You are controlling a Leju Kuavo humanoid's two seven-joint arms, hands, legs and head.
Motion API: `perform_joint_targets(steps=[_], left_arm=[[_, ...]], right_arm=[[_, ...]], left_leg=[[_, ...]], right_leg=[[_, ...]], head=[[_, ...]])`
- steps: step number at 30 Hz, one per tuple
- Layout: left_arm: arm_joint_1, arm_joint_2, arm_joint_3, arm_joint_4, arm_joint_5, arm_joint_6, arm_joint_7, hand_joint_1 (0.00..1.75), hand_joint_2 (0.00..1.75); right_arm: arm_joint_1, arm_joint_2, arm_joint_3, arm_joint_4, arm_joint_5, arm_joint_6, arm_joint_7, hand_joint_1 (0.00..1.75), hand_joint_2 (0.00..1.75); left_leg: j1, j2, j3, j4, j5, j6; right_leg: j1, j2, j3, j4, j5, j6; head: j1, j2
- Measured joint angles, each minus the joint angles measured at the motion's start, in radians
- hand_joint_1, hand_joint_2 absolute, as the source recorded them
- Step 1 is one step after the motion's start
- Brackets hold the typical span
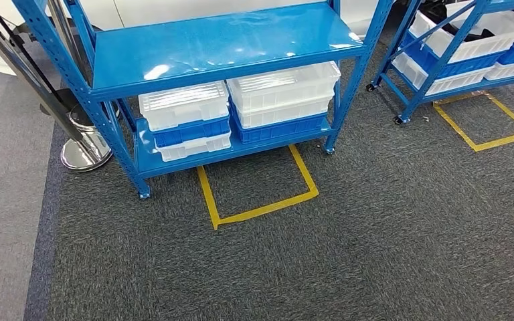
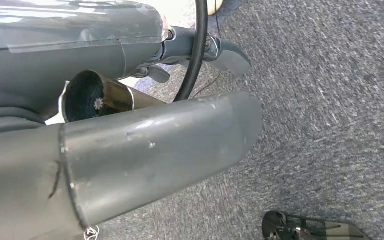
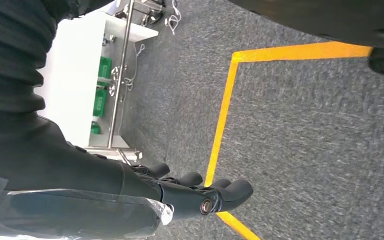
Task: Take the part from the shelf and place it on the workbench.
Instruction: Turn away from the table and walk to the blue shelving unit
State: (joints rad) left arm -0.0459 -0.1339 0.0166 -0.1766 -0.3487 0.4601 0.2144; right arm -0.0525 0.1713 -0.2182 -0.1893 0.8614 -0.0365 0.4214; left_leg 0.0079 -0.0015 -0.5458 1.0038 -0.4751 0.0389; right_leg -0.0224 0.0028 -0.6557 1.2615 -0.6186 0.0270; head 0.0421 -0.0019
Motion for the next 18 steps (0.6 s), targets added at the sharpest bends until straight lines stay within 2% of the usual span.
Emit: perform_joint_targets(steps=[1,2,3,4,5,6,7,9,11,12,13,15,16,17,18], left_arm=[[0.0,0.0,0.0,0.0,0.0,0.0,0.0,0.0,0.0],[0.001,0.0,0.0,0.0,0.0,0.0,0.0,0.0,0.0],[0.001,0.0,0.0,0.0,0.0,0.0,0.0,0.0,0.0],[0.002,0.0,0.0,0.0,0.0,0.0,0.0,0.0,0.0],[0.002,-0.001,0.0,0.0,0.0,0.0,-0.001,0.0,0.0],[0.001,-0.001,0.0,0.0,0.0,0.0,-0.001,0.0,0.0],[0.001,-0.002,0.0,0.0,0.0,0.0,-0.002,0.0,0.0],[0.0,-0.002,0.0,0.0,0.0,0.0,-0.002,0.0,0.0],[-0.001,-0.002,0.0,0.0,0.0,0.0,-0.002,0.0,0.0],[-0.002,-0.001,0.0,0.0,-0.001,0.0,-0.002,0.0,0.0],[-0.003,-0.001,0.0,0.0,-0.001,0.001,-0.002,0.0,0.0],[-0.002,-0.001,0.0,0.0,-0.001,0.001,-0.002,0.0,0.0],[-0.001,-0.001,0.0,0.0,-0.002,0.001,-0.002,0.0,0.0],[0.001,-0.001,0.0,0.0,-0.002,0.001,-0.002,0.0,0.0],[0.002,-0.001,0.0,0.0,-0.002,0.001,-0.002,0.0,0.0]], right_arm=[[0.001,0.0,0.0,0.0,0.0,0.0,0.0,0.0,1.75],[0.001,0.0,0.0,0.0,0.0,0.0,0.0,0.0,1.75],[0.002,0.0,0.0,0.0,0.001,0.0,0.0,0.0,1.75],[0.002,0.0,0.0,0.0,0.001,0.0,0.0,0.0,1.75],[0.003,0.0,0.0,0.0,0.002,0.0,0.0,0.0,1.75],[0.002,-0.001,0.0,0.0,0.002,0.0,-0.001,0.0,1.75],[0.002,-0.001,0.0,0.0,0.003,0.001,-0.001,0.0,1.75],[0.001,-0.001,0.0,0.0,0.003,0.001,-0.002,0.0,1.75],[0.001,0.001,0.0,0.0,0.003,0.001,-0.002,0.0,1.75],[0.002,0.002,0.0,0.0,0.003,0.001,-0.002,0.0,1.75],[0.003,0.002,0.0,0.0,0.003,0.001,-0.002,0.0,1.75],[0.003,0.003,0.0,0.0,0.003,0.001,-0.002,0.0,1.75],[0.003,0.003,0.0,0.0,0.003,0.001,-0.002,0.0,1.75],[0.003,0.003,0.0,0.0,0.003,0.001,-0.003,0.0,1.75],[0.003,0.003,0.0,0.0,0.003,0.001,-0.003,0.0,1.75]], left_leg=[[-0.003,0.0,0.003,0.0,-0.003,0.003],[-0.006,0.0,0.007,0.001,-0.007,0.004],[-0.009,-0.002,0.014,0.001,-0.012,0.004],[-0.011,-0.003,0.023,0.001,-0.017,0.003],[-0.013,-0.004,0.029,0.001,-0.023,0.0],[-0.015,-0.004,0.033,0.002,-0.03,-0.004],[-0.016,-0.004,0.035,0.003,-0.035,-0.009],[-0.016,-0.003,0.038,0.0,-0.04,-0.019],[-0.016,-0.002,0.044,0.004,-0.05,-0.029],[-0.015,-0.002,0.039,0.026,-0.064,-0.035],[-0.014,-0.002,0.019,0.072,-0.087,-0.04],[-0.007,-0.002,-0.057,0.206,-0.138,-0.051],[-0.003,-0.002,-0.095,0.261,-0.15,-0.055],[0.0,-0.002,-0.118,0.283,-0.139,-0.059],[0.003,-0.002,-0.12,0.261,-0.105,-0.061]], right_leg=[[0.001,0.0,-0.031,0.045,-0.006,-0.001],[0.001,0.0,-0.045,0.055,0.008,-0.003],[0.003,0.0,-0.038,0.023,0.043,-0.008],[0.006,0.0,-0.014,-0.041,0.089,-0.015],[0.01,-0.001,0.015,-0.109,0.123,-0.024],[0.014,-0.001,0.041,-0.167,0.146,-0.031],[0.018,-0.001,0.056,-0.202,0.153,-0.036],[0.022,-0.001,0.063,-0.219,0.146,-0.04],[0.015,-0.001,0.076,-0.233,0.146,-0.047],[0.011,-0.002,0.086,-0.241,0.145,-0.05],[0.007,-0.003,0.095,-0.248,0.144,-0.054],[0.007,-0.004,0.105,-0.252,0.138,-0.058],[0.007,-0.003,0.11,-0.252,0.133,-0.058],[0.007,-0.002,0.117,-0.252,0.127,-0.057],[0.006,-0.001,0.127,-0.252,0.12,-0.055]], head=[[0.0,0.0],[0.0,0.0],[0.0,0.0],[0.0,0.0],[0.0,0.0],[0.0,0.0],[0.0,0.0],[0.0,0.0],[-0.002,0.0],[-0.004,0.0],[-0.006,0.0],[-0.008,0.0],[-0.008,0.0],[-0.008,0.0],[-0.008,0.0]])
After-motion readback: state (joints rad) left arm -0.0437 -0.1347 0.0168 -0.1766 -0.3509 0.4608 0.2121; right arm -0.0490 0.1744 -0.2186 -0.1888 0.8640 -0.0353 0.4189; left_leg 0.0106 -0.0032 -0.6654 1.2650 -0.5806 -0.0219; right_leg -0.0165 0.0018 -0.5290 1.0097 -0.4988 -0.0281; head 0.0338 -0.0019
